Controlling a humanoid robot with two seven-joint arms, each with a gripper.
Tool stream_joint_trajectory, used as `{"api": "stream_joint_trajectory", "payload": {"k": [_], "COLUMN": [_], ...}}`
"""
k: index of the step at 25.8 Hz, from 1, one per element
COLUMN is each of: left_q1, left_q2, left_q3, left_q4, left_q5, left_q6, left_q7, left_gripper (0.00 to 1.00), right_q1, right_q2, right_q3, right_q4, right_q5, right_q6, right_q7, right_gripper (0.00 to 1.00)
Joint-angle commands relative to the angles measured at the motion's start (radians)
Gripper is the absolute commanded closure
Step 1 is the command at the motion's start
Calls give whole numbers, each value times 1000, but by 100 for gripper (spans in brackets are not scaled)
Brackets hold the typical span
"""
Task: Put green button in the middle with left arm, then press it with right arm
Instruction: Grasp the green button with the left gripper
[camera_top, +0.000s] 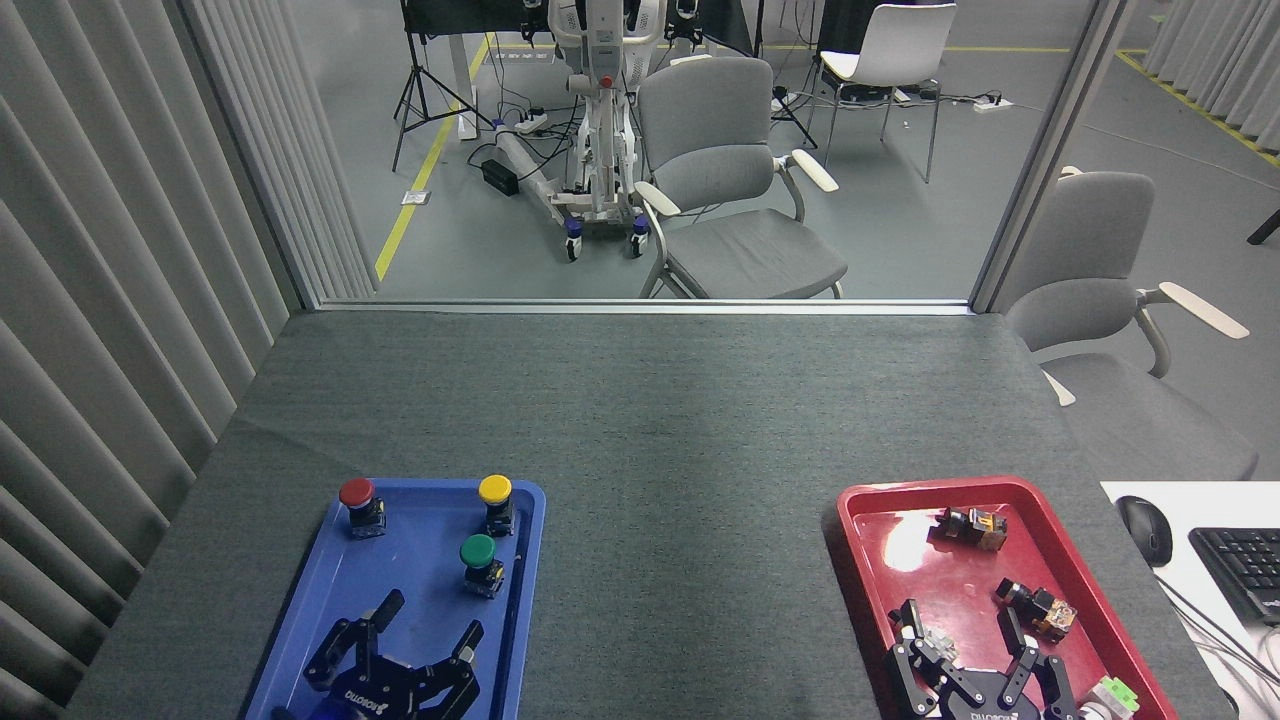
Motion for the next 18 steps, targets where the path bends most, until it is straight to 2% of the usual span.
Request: {"api": "stream_joint_trajectory", "payload": {"k": [1, 5, 10, 15, 18], "left_q1": [-84, -175, -242, -257, -270], "left_q2": [8, -17, -32, -33, -58], "left_q3": [-55, -55, -55, -57, -58], "left_q4": [130, 247, 316, 360, 380], "left_q5": [3, -3, -10, -11, -13], "left_q6": [-24, -34, -24, -24, -24], "left_q7": [2, -5, -5, -4, -4], "left_gripper": [1, 1, 1, 1, 1], "right_q1": [-2, -5, -2, -2, 1], "right_q2": [1, 5, 5, 4, 7], "right_q3": [0, 0, 3, 0, 0], "right_q4": [2, 4, 4, 5, -10], "right_q5": [-1, 0, -7, 2, 3], "right_q6": [4, 4, 9, 0, -37], "right_q7": [-1, 1, -2, -2, -30], "right_gripper": [0, 0, 0, 0, 0]}}
